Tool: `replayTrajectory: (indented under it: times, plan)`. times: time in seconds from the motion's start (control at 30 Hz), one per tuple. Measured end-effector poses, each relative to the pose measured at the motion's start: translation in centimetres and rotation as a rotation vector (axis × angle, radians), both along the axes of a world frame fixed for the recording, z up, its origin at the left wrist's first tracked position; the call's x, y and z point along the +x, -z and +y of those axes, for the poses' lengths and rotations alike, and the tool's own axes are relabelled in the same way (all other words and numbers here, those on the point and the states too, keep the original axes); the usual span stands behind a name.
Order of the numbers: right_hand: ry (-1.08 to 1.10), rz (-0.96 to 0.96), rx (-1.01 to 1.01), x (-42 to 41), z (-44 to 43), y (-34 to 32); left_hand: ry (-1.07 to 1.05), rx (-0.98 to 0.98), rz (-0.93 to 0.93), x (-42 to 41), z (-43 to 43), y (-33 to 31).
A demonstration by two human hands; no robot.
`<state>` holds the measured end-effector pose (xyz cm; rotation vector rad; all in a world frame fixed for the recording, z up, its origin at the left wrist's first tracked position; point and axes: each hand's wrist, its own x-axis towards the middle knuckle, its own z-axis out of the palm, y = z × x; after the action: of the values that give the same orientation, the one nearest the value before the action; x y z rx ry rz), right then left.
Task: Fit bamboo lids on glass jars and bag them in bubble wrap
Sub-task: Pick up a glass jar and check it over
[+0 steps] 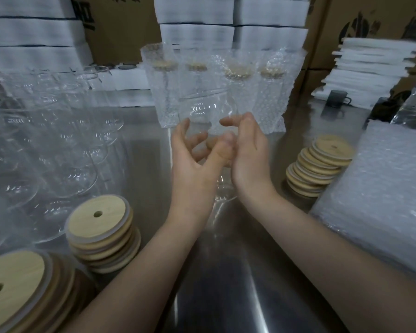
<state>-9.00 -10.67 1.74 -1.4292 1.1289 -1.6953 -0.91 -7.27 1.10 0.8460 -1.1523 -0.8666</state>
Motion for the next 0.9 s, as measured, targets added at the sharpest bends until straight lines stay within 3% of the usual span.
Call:
replayTrajectory:
  times: [0.1,0.37,0.63,0.9]
  plan:
    - [-0.023,0.033,-0.083,-0.1,0.2,0.2,-0.041,-0.039,-0.091,0.0,0.0,0.1]
    - [-0.392,0.021,0.007,-1.4,0.0,-1.6,-0.134,-0.101,-0.187,0.2,0.1,0.0]
    - [-0.37,-0.048,0.004,-1.7,1.0,-2.5,-0.273,-0.202,-0.363,0.5,-0.5,0.1]
    - [-0.268,-0.161,-0.04,-0.8,1.3,-2.2,-0.575,-0.251,-0.762,1.3,-0.9,0.7]
